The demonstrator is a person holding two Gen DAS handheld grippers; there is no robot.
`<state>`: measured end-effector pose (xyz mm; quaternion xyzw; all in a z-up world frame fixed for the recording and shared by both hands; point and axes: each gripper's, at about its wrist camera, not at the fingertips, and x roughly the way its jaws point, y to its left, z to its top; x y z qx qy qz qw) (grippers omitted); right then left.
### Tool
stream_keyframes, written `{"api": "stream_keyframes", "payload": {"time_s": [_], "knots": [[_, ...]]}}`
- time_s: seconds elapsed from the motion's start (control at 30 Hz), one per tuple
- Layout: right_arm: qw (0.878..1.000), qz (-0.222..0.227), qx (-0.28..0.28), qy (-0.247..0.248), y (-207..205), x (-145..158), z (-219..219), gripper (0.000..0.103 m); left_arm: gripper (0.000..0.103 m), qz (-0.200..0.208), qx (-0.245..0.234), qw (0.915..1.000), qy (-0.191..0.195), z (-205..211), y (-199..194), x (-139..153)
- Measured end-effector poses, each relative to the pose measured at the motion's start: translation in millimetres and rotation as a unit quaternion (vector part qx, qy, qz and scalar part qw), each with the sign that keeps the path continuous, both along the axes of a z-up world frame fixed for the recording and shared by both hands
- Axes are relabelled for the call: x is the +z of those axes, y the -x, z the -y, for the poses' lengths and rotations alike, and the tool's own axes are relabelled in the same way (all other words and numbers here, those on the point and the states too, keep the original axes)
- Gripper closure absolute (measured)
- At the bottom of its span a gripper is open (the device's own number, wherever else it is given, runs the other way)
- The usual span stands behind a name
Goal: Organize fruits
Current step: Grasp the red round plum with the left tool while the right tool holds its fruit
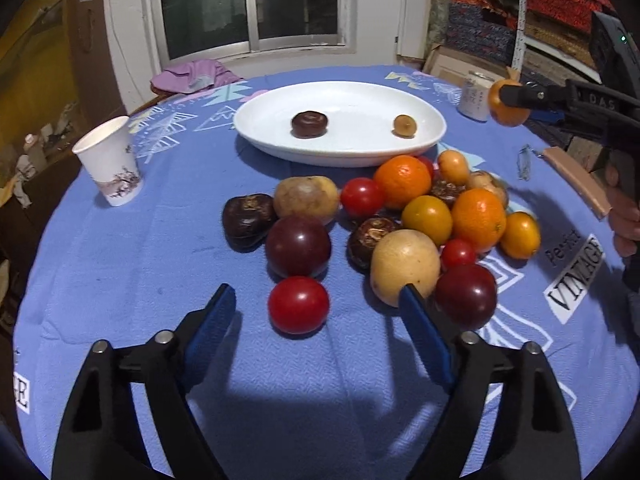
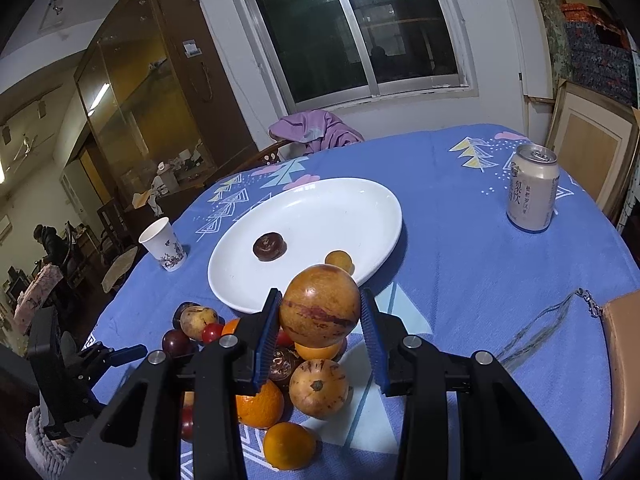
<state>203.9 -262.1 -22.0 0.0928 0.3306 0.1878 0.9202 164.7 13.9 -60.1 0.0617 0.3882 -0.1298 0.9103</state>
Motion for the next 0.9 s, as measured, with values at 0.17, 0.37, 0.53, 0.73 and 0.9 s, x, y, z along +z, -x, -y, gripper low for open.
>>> {"api": "stream_keyframes", "payload": {"time_s": [0.17,0.37,0.53,0.73,0.9], "knots": [[1.000,0.000,0.001,-0.004,0.4,0.7,1.3,0.063,0.036,-0.020,-0.014,0.9989,0.041,-7.6,-6.3,-1.0],[1.000,-0.001,0.002,-0.006,0.9,1.4,2.2,0.063,0.045,-0.031,0.001,0.9959,0.085,-26.7,-9.7,1.9],[1.000,-0.001,0.003,-0.005,0.9,1.4,2.1,0.063,0.045,-0.030,-0.008,0.9989,0.033,-9.7,-8.3,-7.2],[1.000,-0.004,0.002,-0.002,0.2,0.7,1.8,0.063,0.059,-0.047,0.001,0.9982,0.038,-14.6,-11.5,-12.3],[1.000,-0.004,0.002,-0.003,-0.1,1.1,1.7,0.063,0.070,-0.052,0.013,0.9971,0.055,-23.1,-14.2,-12.5]]}}
